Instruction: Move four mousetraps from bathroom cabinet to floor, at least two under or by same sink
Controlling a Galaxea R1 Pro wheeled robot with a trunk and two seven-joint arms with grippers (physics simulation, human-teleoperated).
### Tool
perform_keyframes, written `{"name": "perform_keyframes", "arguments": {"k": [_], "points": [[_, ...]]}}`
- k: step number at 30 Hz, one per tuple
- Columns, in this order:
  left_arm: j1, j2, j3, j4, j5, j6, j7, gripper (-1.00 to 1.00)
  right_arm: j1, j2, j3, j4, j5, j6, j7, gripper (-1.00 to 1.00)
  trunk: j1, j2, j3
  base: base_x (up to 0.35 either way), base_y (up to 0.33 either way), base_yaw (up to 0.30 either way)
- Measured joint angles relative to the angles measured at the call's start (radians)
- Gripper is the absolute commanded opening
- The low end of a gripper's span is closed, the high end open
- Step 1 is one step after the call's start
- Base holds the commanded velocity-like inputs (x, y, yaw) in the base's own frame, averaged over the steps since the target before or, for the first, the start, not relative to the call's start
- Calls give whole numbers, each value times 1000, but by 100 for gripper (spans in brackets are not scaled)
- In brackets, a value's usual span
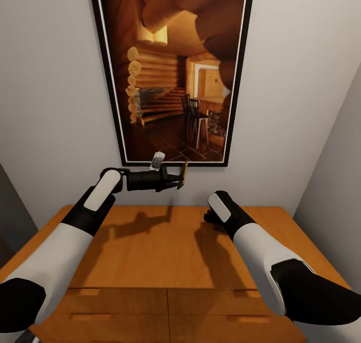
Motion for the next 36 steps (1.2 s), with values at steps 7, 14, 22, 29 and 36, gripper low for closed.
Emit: {"name": "perform_keyframes", "arguments": {"k": [7,14,22,29,36], "points": [[0,-1,0,0,0,0,0,-100,-1,0,0,-15,-2,0,-1,100,27,-49,-22,0,0,0],[0,-2,0,0,1,0,0,-100,-1,0,0,-27,-1,-1,-1,100,38,-71,-31,0,0,0],[0,-2,0,0,1,0,0,-100,-1,0,0,-27,-2,-1,-1,100,38,-71,-31,0,0,0],[0,-2,0,0,1,0,0,-100,-1,0,0,-27,-2,-1,0,100,38,-71,-31,0,0,0],[0,-2,0,0,1,0,0,-100,-1,0,0,-27,-1,-1,-1,100,38,-71,-31,0,0,0]]}}
